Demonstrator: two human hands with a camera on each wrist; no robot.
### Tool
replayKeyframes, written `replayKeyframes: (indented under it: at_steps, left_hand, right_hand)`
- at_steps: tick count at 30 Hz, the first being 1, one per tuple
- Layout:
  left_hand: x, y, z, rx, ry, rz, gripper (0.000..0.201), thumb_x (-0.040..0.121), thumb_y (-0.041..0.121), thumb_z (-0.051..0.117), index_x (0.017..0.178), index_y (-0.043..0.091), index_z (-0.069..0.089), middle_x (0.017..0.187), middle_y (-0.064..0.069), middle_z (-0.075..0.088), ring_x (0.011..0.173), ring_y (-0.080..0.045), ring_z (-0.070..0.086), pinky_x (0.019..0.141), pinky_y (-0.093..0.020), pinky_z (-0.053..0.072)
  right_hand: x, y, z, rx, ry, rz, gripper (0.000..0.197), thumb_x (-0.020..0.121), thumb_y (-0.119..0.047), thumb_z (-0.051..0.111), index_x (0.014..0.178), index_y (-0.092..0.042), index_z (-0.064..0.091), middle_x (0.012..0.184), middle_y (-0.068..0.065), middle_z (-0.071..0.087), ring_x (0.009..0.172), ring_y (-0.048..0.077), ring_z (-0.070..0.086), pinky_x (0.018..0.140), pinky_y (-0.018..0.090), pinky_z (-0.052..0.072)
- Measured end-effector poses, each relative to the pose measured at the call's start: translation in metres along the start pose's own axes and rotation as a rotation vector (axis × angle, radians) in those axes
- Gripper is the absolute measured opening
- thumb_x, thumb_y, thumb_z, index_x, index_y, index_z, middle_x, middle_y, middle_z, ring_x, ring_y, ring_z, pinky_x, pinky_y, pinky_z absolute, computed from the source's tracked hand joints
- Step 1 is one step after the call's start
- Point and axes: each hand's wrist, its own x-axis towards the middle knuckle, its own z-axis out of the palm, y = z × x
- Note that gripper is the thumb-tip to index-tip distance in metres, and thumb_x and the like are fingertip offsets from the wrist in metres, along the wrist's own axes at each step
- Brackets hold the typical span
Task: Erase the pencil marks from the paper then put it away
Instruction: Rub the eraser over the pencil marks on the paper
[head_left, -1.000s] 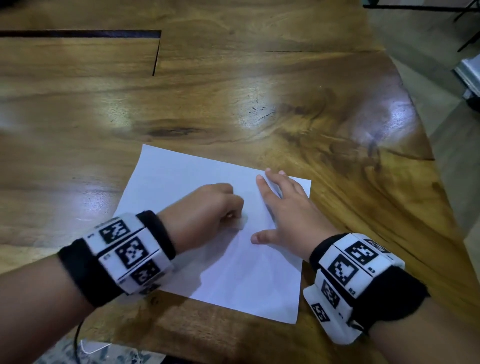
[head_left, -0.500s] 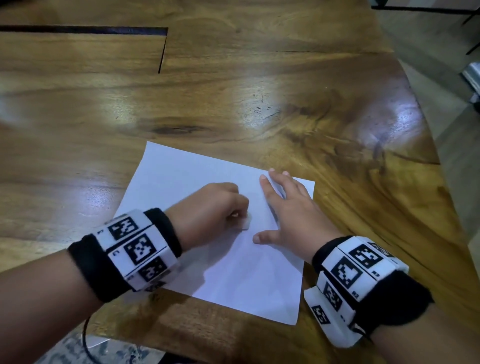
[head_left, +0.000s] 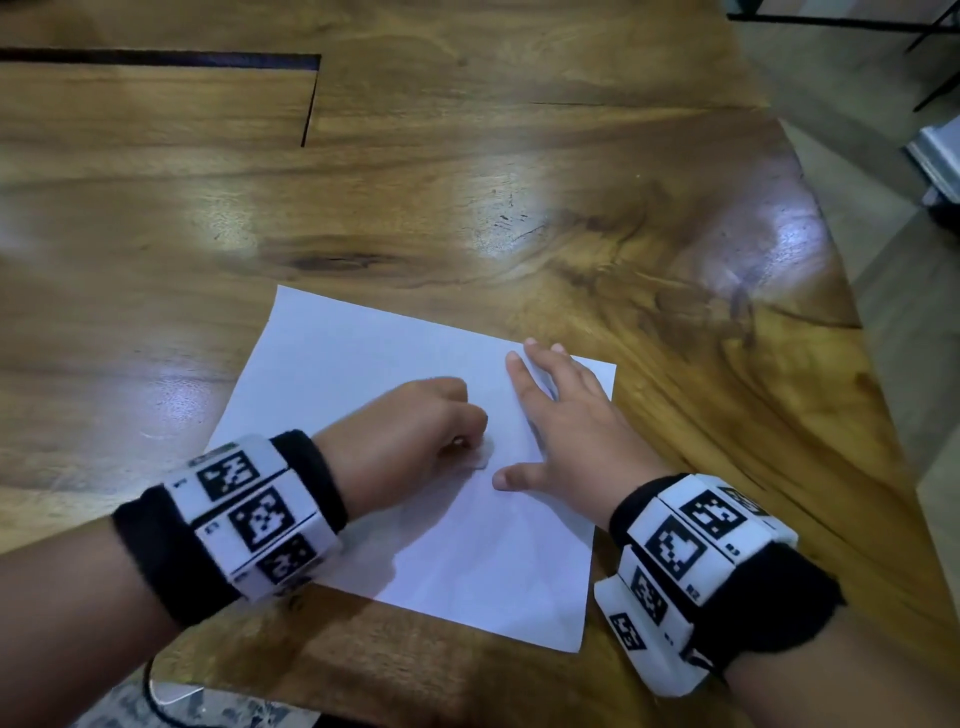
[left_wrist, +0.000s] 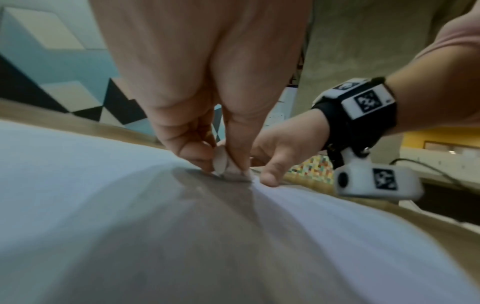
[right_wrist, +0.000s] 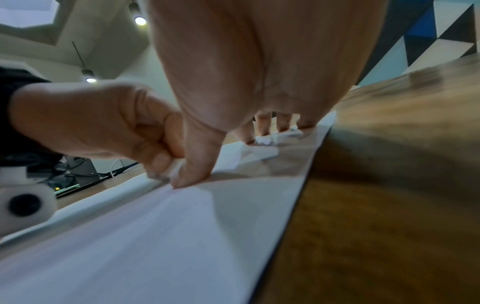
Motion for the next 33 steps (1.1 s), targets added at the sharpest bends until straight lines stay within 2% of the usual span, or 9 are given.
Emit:
replayKeyframes:
  at_steps: [6, 9, 14, 19, 21, 26, 29, 31, 33]
  left_hand:
    - [-0.045, 0.004, 0.012, 0.074, -0.182, 0.041, 0.008, 0.082, 0.021, 0.055, 0.077, 0.024, 0.059, 0.077, 0.009, 0.042, 0.068, -0.006, 0.043, 0.056, -0.02, 0.035]
    - [-0.045, 0.002, 0.013, 0.087, -0.183, 0.035, 0.01, 0.081, 0.025, 0.052, 0.076, 0.028, 0.06, 0.074, 0.011, 0.043, 0.066, -0.003, 0.044, 0.054, -0.014, 0.032]
    - [-0.025, 0.0, 0.004, 0.005, -0.249, -0.032, 0.009, 0.075, 0.013, 0.061, 0.074, 0.022, 0.064, 0.071, 0.014, 0.051, 0.065, -0.002, 0.048, 0.057, -0.007, 0.03]
    - [0.05, -0.011, -0.035, 0.047, 0.111, -0.159, 0.009, 0.073, 0.013, 0.07, 0.082, 0.013, 0.07, 0.078, -0.005, 0.068, 0.071, -0.02, 0.057, 0.058, -0.021, 0.036]
    - [0.074, -0.013, -0.039, 0.064, 0.162, -0.173, 0.01, 0.074, 0.011, 0.069, 0.084, 0.01, 0.069, 0.079, -0.006, 0.069, 0.071, -0.019, 0.056, 0.059, -0.023, 0.033]
    - [0.077, -0.008, -0.023, 0.083, 0.12, -0.15, 0.004, 0.075, 0.012, 0.066, 0.074, 0.01, 0.063, 0.069, 0.0, 0.055, 0.068, -0.02, 0.049, 0.057, -0.023, 0.027]
    - [0.047, -0.003, -0.012, 0.098, -0.021, -0.048, 0.009, 0.076, 0.009, 0.062, 0.068, 0.011, 0.059, 0.069, -0.001, 0.052, 0.065, -0.019, 0.044, 0.054, -0.018, 0.03]
    - [0.037, -0.003, -0.01, 0.12, -0.124, -0.031, 0.009, 0.077, 0.01, 0.061, 0.07, 0.014, 0.06, 0.07, 0.0, 0.055, 0.067, -0.017, 0.047, 0.055, -0.016, 0.031]
    - [0.047, -0.003, -0.016, 0.103, -0.11, -0.053, 0.006, 0.076, 0.009, 0.061, 0.075, 0.014, 0.064, 0.069, 0.004, 0.055, 0.068, -0.014, 0.047, 0.054, -0.014, 0.031]
  right_hand:
    - [-0.001, 0.0, -0.002, 0.028, -0.007, 0.004, 0.107, 0.079, -0.051, 0.067, 0.15, -0.027, -0.009, 0.155, -0.012, -0.022, 0.142, 0.009, -0.021, 0.114, 0.025, -0.005]
    - [-0.002, 0.003, -0.004, 0.059, -0.041, -0.009, 0.111, 0.077, -0.045, 0.071, 0.15, -0.022, -0.009, 0.155, -0.013, -0.023, 0.141, 0.006, -0.022, 0.115, 0.022, -0.002]
    - [-0.007, 0.013, -0.009, 0.107, -0.069, 0.003, 0.118, 0.072, -0.037, 0.079, 0.15, -0.019, -0.008, 0.154, -0.016, -0.024, 0.14, 0.0, -0.022, 0.108, 0.013, -0.001]
    - [-0.005, 0.014, -0.007, 0.07, -0.076, -0.005, 0.12, 0.071, -0.04, 0.078, 0.15, -0.017, -0.009, 0.154, -0.014, -0.026, 0.14, 0.002, -0.023, 0.108, 0.015, -0.001]
    - [-0.005, 0.014, -0.008, 0.058, -0.083, -0.003, 0.119, 0.072, -0.041, 0.077, 0.15, -0.016, -0.01, 0.154, -0.012, -0.026, 0.14, 0.004, -0.023, 0.109, 0.016, -0.001]
    - [-0.005, 0.012, -0.011, 0.038, -0.094, 0.001, 0.118, 0.074, -0.041, 0.076, 0.15, -0.016, -0.011, 0.154, -0.009, -0.027, 0.141, 0.006, -0.023, 0.112, 0.018, -0.001]
    - [-0.005, 0.011, -0.011, 0.034, -0.091, -0.002, 0.118, 0.073, -0.04, 0.076, 0.15, -0.015, -0.01, 0.155, -0.008, -0.026, 0.142, 0.007, -0.022, 0.113, 0.019, 0.0]
    - [-0.006, 0.012, -0.011, 0.039, -0.088, -0.005, 0.118, 0.073, -0.04, 0.076, 0.15, -0.015, -0.009, 0.155, -0.009, -0.025, 0.142, 0.007, -0.021, 0.112, 0.018, 0.0]
    - [-0.006, 0.011, -0.012, 0.031, -0.089, -0.009, 0.118, 0.073, -0.041, 0.076, 0.15, -0.015, -0.01, 0.155, -0.008, -0.026, 0.142, 0.008, -0.021, 0.113, 0.019, 0.0]
